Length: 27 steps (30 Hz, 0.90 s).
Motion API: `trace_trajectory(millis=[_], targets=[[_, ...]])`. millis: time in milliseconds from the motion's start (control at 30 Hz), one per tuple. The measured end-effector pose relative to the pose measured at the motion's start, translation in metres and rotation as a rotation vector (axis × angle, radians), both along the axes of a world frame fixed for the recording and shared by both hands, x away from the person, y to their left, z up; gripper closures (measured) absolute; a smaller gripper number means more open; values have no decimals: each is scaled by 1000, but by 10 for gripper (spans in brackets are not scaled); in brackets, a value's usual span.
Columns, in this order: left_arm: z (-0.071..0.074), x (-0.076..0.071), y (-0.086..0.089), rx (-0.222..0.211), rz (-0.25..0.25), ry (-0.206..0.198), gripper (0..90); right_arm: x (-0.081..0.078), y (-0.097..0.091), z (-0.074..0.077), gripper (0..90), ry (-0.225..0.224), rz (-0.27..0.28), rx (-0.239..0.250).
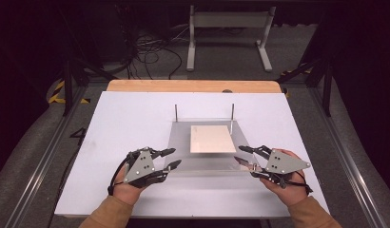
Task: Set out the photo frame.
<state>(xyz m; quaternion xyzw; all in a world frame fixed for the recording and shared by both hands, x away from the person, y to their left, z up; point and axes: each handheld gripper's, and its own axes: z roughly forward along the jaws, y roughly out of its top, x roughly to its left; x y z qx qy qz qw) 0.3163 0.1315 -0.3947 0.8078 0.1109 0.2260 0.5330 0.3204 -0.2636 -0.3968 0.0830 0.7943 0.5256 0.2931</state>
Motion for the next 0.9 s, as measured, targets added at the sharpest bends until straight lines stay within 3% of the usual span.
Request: trace_trajectory(millis=[200,333,500,667,900], targets=[[1,0,-1,6,9,-9,572,1,-1,1,605,47,-2,15],[2,0,-1,3,14,-10,577,-1,0,0,610,-1,-11,10],[6,0,-2,3,29,-33,585,1,1,6,628,-7,-5,-15],[14,0,-3,-8,36,-59,599,3,-1,14,623,-16,-14,0],[29,6,-5,-40,52,-93,615,8,-2,29,621,-72,-36,8]])
